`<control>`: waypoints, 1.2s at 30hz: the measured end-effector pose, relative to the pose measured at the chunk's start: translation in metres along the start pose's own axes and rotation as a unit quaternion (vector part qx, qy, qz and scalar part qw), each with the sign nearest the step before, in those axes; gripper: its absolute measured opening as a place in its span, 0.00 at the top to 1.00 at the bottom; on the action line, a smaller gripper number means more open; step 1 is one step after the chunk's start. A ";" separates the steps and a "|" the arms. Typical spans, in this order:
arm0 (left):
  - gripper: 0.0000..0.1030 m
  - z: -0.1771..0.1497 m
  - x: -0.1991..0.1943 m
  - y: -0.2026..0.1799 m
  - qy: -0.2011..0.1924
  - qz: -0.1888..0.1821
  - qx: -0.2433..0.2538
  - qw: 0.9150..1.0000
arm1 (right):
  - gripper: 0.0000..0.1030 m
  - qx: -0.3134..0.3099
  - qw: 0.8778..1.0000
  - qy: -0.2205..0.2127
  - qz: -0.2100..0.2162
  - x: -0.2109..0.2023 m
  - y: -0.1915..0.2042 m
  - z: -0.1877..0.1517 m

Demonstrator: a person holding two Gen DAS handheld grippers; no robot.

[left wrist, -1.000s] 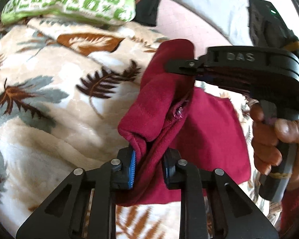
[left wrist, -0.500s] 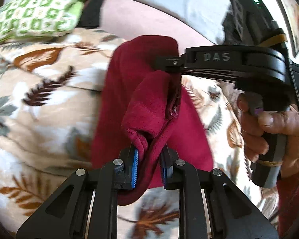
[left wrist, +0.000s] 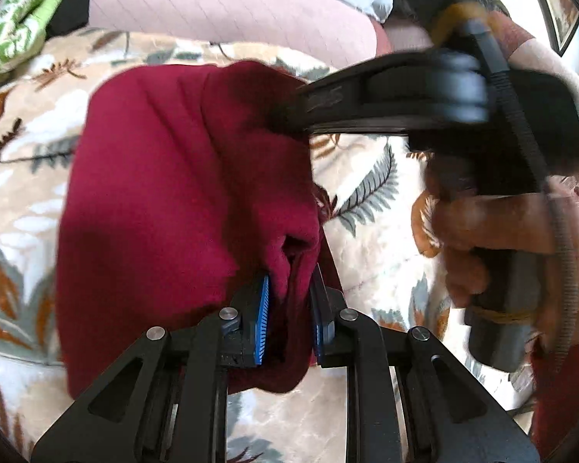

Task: Fold small clothes
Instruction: 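Lay the folded sweater flat and open both grippers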

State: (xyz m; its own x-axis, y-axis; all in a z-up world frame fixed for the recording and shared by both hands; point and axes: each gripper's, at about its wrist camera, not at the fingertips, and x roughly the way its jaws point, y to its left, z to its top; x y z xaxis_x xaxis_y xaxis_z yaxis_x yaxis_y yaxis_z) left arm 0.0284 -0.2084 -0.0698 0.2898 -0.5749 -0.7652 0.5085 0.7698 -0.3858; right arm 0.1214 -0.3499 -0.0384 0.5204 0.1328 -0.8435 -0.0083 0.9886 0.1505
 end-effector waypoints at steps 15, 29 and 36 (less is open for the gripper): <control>0.65 -0.013 -0.079 0.059 -0.026 0.067 0.015 0.997 | 0.49 0.081 0.992 -0.028 0.090 -0.050 0.002 -0.067; 0.65 -0.039 -0.043 0.050 0.022 0.097 0.026 0.995 | 0.86 0.096 0.994 -0.002 0.054 -0.018 0.000 -0.112; 0.65 -0.026 -0.061 0.056 -0.010 0.111 0.008 0.994 | 0.74 0.102 0.989 -0.085 0.062 -0.080 0.001 -0.102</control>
State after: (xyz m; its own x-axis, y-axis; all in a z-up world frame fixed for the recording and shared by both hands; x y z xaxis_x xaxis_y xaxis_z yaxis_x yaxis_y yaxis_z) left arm 0.0188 -0.1232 -0.0583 0.4118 -0.3971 -0.8202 0.4432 0.8737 -0.2005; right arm -0.0077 -0.3528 -0.0233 0.6617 0.2208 -0.7165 0.0831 0.9282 0.3628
